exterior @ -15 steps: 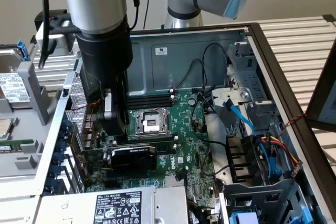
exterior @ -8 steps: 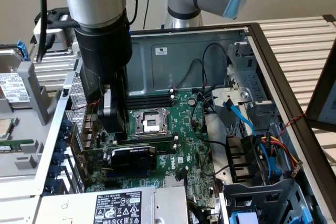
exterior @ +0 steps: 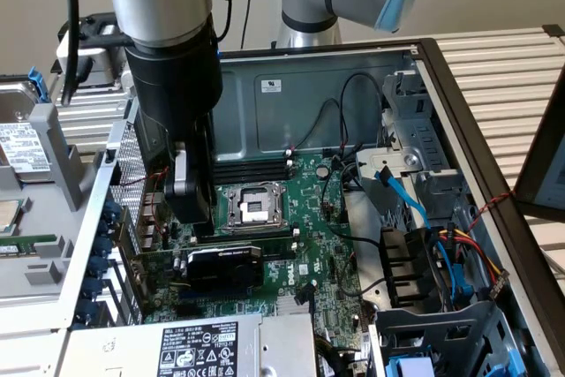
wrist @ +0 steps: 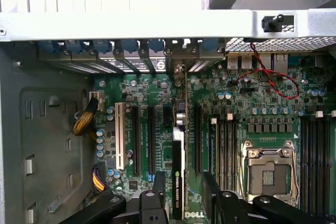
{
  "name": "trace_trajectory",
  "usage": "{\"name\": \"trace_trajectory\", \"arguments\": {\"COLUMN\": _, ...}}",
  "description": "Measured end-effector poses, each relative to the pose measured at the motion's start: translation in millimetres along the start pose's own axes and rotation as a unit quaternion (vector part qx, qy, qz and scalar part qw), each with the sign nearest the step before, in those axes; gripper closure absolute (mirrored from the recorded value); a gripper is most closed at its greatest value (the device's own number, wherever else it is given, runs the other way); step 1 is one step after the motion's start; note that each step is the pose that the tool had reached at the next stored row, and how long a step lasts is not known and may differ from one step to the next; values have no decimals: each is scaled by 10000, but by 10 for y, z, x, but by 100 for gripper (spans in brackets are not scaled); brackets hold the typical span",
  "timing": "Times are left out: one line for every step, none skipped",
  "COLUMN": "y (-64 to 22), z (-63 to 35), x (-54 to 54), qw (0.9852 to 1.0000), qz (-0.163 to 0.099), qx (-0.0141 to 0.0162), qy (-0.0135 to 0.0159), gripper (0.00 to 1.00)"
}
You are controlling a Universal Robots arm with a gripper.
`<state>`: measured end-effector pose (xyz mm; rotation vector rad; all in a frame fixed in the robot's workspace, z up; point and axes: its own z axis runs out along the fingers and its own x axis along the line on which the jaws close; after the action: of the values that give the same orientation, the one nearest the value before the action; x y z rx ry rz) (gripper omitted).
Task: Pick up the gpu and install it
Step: 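Press down on the gpu until it lock into place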
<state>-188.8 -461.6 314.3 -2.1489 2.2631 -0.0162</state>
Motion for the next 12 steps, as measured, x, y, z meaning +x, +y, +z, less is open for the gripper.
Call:
{"name": "trace_trajectory", "arguments": {"y": 0, "z": 0, "x": 0, "qw": 10000, "qz": 0, "qx": 0, "qy": 0, "gripper": 62}}
{"name": "trace_trajectory", "arguments": {"y": 0, "z": 0, "x": 0, "qw": 10000, "qz": 0, "qx": 0, "qy": 0, "gripper": 68}}
{"name": "trace_trajectory", "arguments": {"y": 0, "z": 0, "x": 0, "qw": 10000, "qz": 0, "qx": 0, "qy": 0, "gripper": 74}}
{"name": "trace_trajectory", "arguments": {"y": 0, "z": 0, "x": 0, "qw": 10000, "qz": 0, "qx": 0, "qy": 0, "gripper": 74}}
{"name": "trace_trajectory", "arguments": {"y": 0, "z": 0, "x": 0, "qw": 10000, "qz": 0, "qx": 0, "qy": 0, "gripper": 80}}
{"name": "trace_trajectory", "arguments": {"y": 0, "z": 0, "x": 0, "qw": 10000, "qz": 0, "qx": 0, "qy": 0, "gripper": 86}}
{"name": "trace_trajectory", "arguments": {"y": 0, "z": 0, "x": 0, "qw": 10000, "qz": 0, "qx": 0, "qy": 0, "gripper": 86}}
{"name": "trace_trajectory", "arguments": {"y": 0, "z": 0, "x": 0, "qw": 10000, "qz": 0, "qx": 0, "qy": 0, "gripper": 89}}
{"name": "trace_trajectory", "arguments": {"y": 2, "z": 0, "x": 0, "qw": 10000, "qz": 1, "qx": 0, "qy": 0, "gripper": 89}}
{"name": "trace_trajectory", "arguments": {"y": 8, "z": 1, "x": 1, "qw": 10000, "qz": 1, "qx": 0, "qy": 0, "gripper": 89}}
{"name": "trace_trajectory", "arguments": {"y": 20, "z": 2, "x": 2, "qw": 10000, "qz": 1, "qx": 0, "qy": 1, "gripper": 89}}
{"name": "trace_trajectory", "arguments": {"y": 39, "z": 6, "x": 3, "qw": 10000, "qz": 0, "qx": 1, "qy": 0, "gripper": 89}}
